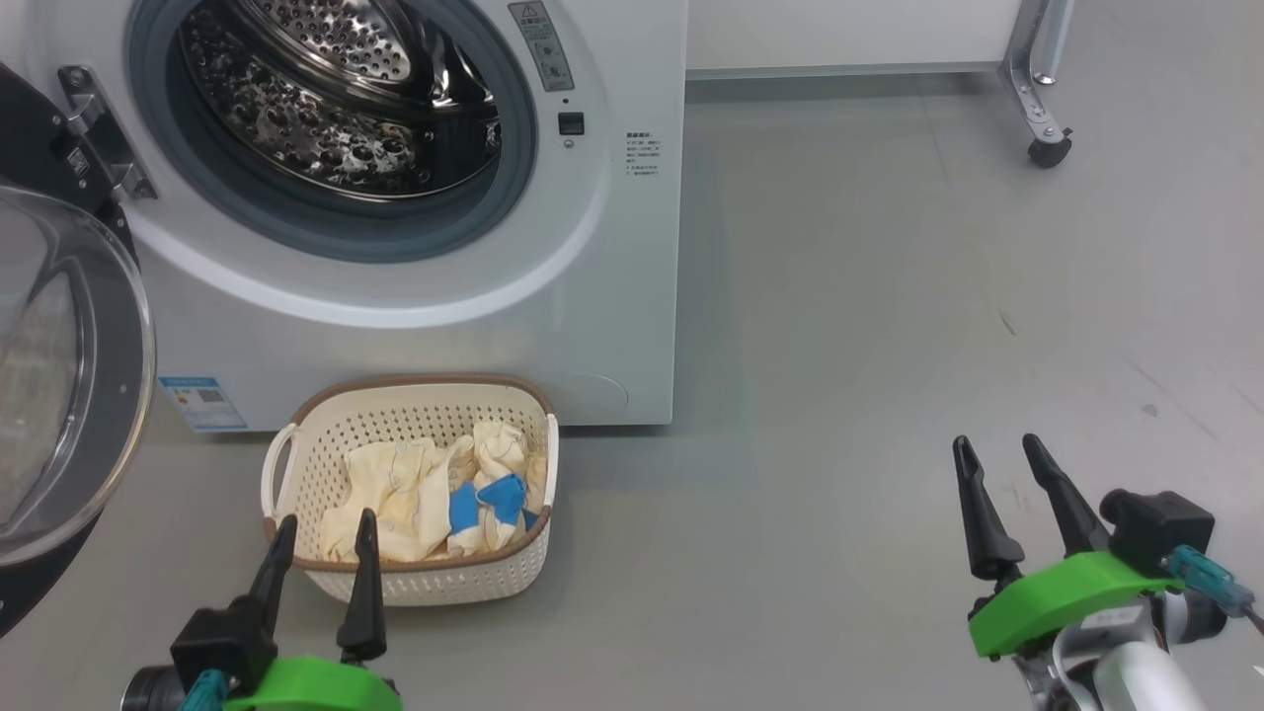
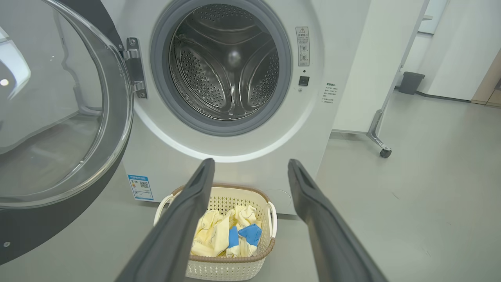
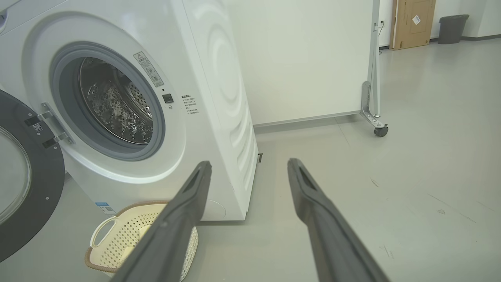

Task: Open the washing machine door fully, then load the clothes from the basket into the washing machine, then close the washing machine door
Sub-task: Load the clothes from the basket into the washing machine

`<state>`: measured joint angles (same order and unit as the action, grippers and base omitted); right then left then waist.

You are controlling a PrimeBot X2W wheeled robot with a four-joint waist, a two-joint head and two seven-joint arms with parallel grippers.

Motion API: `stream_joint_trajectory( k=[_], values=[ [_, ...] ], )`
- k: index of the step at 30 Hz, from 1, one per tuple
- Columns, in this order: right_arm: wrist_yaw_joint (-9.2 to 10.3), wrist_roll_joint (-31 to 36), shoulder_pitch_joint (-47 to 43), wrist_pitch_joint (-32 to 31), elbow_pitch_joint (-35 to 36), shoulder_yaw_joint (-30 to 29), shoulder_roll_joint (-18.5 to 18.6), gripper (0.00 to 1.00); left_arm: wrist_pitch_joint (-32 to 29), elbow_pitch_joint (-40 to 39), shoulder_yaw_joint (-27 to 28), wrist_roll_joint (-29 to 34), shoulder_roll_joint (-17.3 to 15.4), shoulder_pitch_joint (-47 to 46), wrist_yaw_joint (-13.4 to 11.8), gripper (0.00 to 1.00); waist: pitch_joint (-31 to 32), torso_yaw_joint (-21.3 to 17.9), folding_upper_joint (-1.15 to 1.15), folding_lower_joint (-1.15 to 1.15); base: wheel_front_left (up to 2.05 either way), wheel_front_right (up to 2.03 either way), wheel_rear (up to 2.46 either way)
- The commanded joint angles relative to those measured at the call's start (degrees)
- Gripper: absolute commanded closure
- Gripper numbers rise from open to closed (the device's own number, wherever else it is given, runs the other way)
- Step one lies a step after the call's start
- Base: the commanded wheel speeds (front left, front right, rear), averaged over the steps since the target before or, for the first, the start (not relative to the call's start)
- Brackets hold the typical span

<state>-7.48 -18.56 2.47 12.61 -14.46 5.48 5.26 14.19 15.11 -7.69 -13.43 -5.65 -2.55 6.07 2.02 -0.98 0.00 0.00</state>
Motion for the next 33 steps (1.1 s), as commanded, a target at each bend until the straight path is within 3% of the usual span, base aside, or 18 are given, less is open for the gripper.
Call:
stream_joint_trajectory(
  k=[1,33],
  values=[
    [-0.01,0.35,2.05,0.59,1.5,1.05,0.5,0.0,0.78,-1.49,2.12,-0.24,-1.19,-3.02,0.2,0.0,0.04,0.0,0.0,0.0,0.0,0.0,0.0],
    [-0.01,0.3,2.67,0.78,0.91,1.69,0.68,0.0,0.81,-0.88,1.48,0.18,-0.44,-3.17,0.97,0.0,-0.4,0.63,0.0,0.0,0.0,0.0,0.0]
  ],
)
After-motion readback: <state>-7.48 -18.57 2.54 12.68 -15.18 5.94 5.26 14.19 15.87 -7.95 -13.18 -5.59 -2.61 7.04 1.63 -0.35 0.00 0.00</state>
